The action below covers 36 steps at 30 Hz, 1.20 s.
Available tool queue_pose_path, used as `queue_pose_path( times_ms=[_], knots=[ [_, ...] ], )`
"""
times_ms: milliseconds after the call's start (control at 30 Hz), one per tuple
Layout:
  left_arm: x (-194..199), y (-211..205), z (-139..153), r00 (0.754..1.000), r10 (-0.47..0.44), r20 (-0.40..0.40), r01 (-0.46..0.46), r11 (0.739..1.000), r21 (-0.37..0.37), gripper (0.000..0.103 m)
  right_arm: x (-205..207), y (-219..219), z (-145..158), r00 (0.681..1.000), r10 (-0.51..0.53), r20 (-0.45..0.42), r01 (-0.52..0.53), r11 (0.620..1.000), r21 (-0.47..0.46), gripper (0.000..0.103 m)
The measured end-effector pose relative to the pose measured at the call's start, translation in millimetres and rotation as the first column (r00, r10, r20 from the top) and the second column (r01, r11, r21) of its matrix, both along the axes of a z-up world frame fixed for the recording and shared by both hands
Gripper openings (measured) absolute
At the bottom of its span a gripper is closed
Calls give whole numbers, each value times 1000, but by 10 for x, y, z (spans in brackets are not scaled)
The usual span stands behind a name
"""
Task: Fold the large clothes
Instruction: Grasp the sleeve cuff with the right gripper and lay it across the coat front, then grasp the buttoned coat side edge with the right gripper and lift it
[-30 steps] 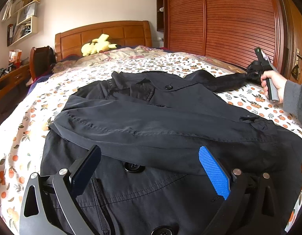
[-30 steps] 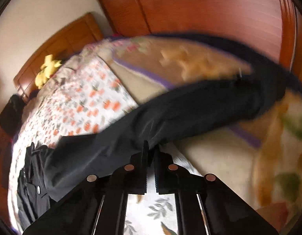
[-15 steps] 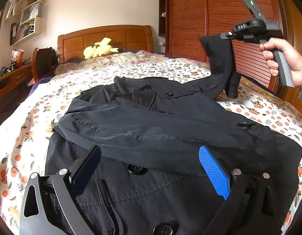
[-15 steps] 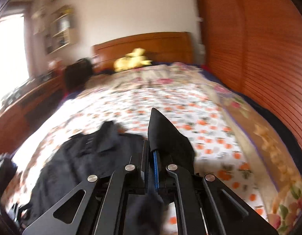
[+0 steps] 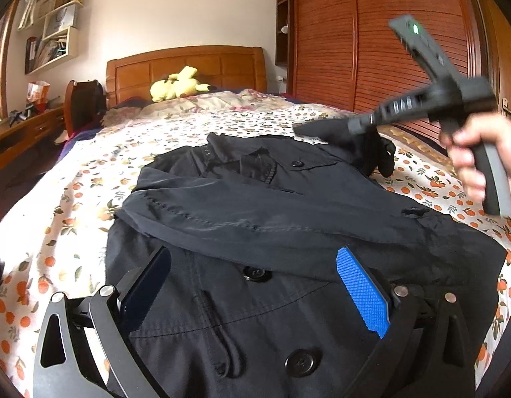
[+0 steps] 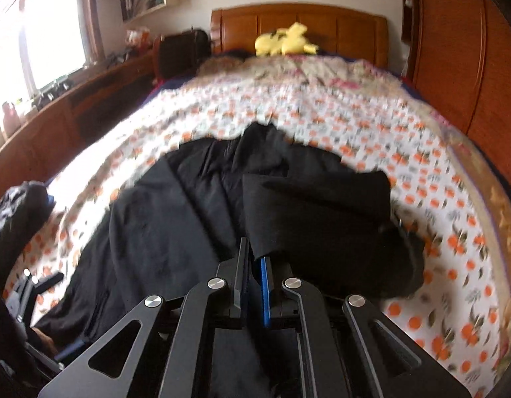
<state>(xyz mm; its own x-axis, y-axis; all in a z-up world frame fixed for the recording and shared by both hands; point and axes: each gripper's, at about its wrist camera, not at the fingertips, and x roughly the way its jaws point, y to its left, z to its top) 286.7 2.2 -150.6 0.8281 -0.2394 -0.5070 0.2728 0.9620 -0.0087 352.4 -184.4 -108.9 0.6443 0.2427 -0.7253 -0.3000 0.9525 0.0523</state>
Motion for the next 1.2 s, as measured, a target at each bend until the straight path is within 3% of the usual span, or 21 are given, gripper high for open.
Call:
queue_pose_path(
  times_ms=[33,100,267,400,967,1200],
  knots=[
    [-32,26,12,1000,2,3,-2,1000,2,101,-32,40,-59,1000,3,-10,-3,1000,-7,14],
    [-80,58,28,1000,4,9,-4,1000,5,101,-113,91,-95,1000,15,-9,-15,1000,-21,35],
    [-179,120,54,1000,13,19,-13,1000,17,101,-307,134,-39,1000,27,2,-27,999,-35,40],
    [-220,137,41,1000,13,15,-13,1000,21,101,-395,78,51,999,22,23,-21,998,-61,55],
    [-218,132,4,1000,8,3,-8,999,35,101,-743,-66,80,999,53,-13,-54,987,-152,61],
    [-241,124,30,1000,6,8,-7,999,32,101,-520,-301,60,999,-32,24,35,988,-148,61]
  ],
)
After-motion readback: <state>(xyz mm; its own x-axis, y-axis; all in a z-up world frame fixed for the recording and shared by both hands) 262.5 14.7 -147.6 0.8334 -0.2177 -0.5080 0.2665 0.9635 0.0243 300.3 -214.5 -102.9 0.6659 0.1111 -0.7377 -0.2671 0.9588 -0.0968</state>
